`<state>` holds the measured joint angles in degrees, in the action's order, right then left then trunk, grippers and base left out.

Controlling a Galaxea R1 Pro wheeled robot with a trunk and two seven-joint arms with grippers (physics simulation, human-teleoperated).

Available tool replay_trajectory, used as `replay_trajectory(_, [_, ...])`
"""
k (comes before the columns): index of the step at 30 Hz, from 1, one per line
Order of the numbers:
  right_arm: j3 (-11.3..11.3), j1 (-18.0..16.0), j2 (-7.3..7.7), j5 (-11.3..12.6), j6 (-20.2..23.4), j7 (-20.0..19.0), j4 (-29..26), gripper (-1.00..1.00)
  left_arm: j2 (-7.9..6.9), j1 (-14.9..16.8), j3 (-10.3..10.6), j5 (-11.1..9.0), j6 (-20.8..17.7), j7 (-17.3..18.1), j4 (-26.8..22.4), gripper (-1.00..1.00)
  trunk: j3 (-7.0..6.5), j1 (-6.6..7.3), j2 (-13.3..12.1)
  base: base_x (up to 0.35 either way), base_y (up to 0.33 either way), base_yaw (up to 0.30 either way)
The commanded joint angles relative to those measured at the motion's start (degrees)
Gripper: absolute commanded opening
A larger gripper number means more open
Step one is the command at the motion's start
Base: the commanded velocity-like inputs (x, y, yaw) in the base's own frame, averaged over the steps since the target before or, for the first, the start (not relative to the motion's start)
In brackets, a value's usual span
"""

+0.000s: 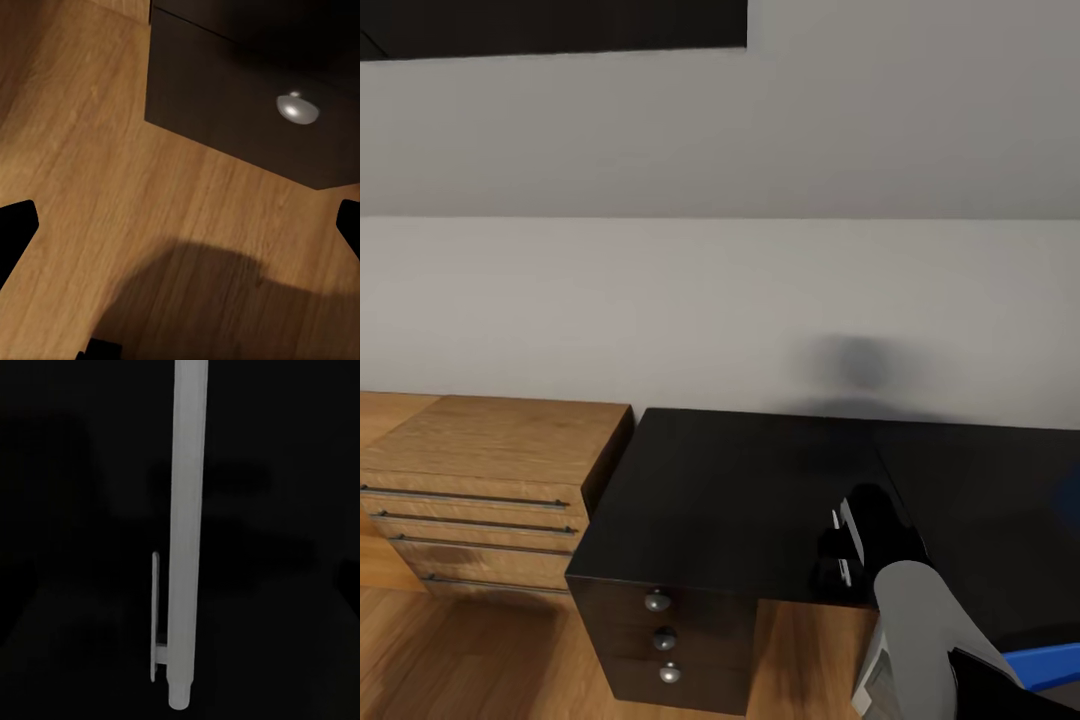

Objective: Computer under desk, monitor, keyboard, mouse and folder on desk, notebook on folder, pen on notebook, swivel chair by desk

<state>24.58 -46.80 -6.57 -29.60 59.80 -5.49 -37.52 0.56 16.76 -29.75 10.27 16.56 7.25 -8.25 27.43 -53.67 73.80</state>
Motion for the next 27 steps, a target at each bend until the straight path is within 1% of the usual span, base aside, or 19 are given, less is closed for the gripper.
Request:
replay_trajectory(1, [0.3, -0.1, -0.09, -0.6, 0.1, -0.6, -0.1, 1.0, 0.0, 0.0, -0.5, 0.5, 0.1, 0.2, 0.0, 1.0, 0.25, -0.23, 0.5, 0.0, 0.0, 0.0])
replay_trajectory(27, [0.4, -0.1, -0.11, -0.6, 0.2, -0.6, -0.1, 1.0, -0.03, 0.0, -0.5, 0.5, 0.1, 0.2, 0.0, 1.0, 0.25, -0.23, 0.5, 0.0, 0.0, 0.0])
